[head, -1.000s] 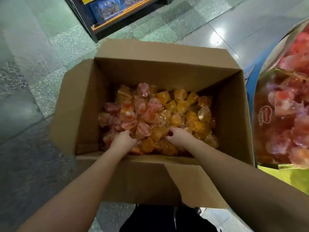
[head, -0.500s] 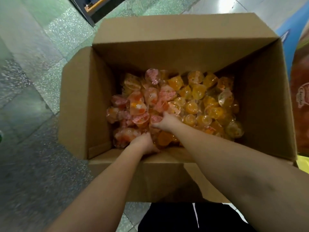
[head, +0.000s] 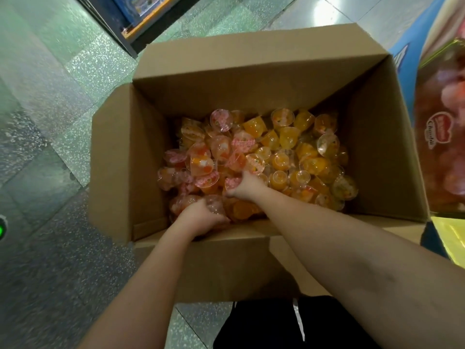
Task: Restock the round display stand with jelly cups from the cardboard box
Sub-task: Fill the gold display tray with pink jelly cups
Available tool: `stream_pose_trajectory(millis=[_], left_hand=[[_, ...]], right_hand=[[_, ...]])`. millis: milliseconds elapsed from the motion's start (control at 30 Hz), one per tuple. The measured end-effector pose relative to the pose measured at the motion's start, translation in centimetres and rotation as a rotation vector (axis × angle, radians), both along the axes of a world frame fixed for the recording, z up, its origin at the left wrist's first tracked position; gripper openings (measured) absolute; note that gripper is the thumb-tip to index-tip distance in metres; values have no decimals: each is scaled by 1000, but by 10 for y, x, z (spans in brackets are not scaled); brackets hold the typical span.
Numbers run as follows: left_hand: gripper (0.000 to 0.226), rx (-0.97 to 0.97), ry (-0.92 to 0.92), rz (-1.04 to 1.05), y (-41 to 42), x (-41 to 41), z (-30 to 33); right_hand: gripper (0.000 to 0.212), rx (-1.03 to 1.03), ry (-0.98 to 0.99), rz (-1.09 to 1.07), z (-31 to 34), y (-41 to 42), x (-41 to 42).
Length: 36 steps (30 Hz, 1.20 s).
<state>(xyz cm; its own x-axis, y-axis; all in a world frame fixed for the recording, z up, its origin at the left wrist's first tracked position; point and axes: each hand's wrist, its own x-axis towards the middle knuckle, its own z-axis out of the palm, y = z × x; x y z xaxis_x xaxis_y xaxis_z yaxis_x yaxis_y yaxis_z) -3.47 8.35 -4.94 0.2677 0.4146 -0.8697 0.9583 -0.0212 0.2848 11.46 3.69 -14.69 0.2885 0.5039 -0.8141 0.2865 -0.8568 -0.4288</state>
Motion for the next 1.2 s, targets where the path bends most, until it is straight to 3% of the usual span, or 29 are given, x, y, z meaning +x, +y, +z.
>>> stream_pose_trajectory(millis=[67,100,200,233,333,467,533,700,833,1000,1200], left_hand=[[44,-1,-26,190,2,-9,13],[51,-25,-50,265,3,-14,21],[105,-186,-158,524,0,-20,41],[101,-258,-199,613,-4,-17,47],[45,-409,-315,729,-26,6,69],[29,-527,-438,663,-69,63,94],[37,-595,-490,603,-98,95,105],[75,-687,-422,359,-185,174,139],[60,-714,-371,216,-274,230,161],[68,-800,-297,119,-405,283,167],[62,-808,-223,29,-575,323,157]], right_hand=[[112,32,-22,-38,15,-11,6],[111,47,-48,-62,26,-19,12],[100,111,-113,-135,73,-54,34],[97,138,-130,-154,92,-70,44],[91,223,-197,-177,146,-124,74],[89,273,-304,-213,202,-205,108],[90,303,-379,-234,223,-247,121],[87,339,-578,-355,261,-356,142],[89,328,-677,-453,275,-456,154],[88,313,-754,-532,284,-596,164],[84,262,-820,-640,270,-762,171]])
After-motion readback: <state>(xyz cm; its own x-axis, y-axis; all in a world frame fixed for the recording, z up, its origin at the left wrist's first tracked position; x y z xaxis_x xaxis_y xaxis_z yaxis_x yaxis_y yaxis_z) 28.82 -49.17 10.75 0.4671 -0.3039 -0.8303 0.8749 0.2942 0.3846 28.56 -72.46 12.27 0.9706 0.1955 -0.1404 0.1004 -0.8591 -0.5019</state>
